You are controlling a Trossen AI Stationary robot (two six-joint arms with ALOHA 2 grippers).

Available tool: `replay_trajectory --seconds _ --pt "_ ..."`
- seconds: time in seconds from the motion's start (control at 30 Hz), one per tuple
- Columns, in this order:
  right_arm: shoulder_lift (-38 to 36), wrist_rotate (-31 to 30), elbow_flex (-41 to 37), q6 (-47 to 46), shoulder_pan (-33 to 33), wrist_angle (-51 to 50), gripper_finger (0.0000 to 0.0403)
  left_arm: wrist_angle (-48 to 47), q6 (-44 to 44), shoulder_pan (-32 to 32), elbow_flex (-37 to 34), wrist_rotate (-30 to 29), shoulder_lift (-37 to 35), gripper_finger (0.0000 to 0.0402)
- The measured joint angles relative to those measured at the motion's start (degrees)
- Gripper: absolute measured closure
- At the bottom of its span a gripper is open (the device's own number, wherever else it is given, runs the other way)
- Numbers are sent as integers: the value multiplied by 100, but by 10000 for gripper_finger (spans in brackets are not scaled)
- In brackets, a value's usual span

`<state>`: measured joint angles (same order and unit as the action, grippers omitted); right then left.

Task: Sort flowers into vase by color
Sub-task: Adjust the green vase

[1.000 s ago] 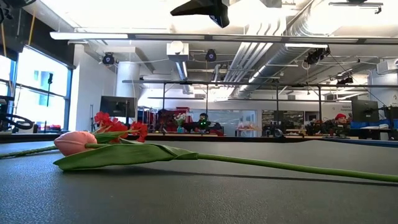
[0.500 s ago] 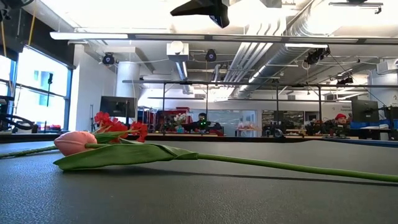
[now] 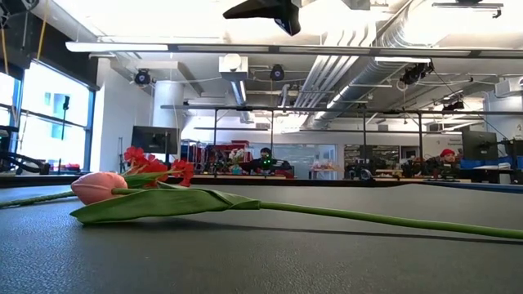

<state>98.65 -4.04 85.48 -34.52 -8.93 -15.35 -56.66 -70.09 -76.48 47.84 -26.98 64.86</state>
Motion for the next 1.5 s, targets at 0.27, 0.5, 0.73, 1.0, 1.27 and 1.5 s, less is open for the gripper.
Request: replay_trajectory --seconds 0.27,0.5,0.73,1.0,1.27,1.5 --pt "0 12 -1 14 0 -40 116 185 457 160 8 79 53 168" --pt "0 70 -1 115 4 -36 116 697 918 159 10 -41 57 168" --pt "0 107 0 155 31 -36 116 765 896 373 15 -197 426 168" --pt "0 109 -1 123 33 -34 116 810 925 749 19 -399 838 168" --pt "-2 118 -1 113 33 -29 116 797 995 1143 19 -864 901 168" --pt "-2 23 -1 -334 38 -33 116 1024 982 1472 21 -970 834 168"
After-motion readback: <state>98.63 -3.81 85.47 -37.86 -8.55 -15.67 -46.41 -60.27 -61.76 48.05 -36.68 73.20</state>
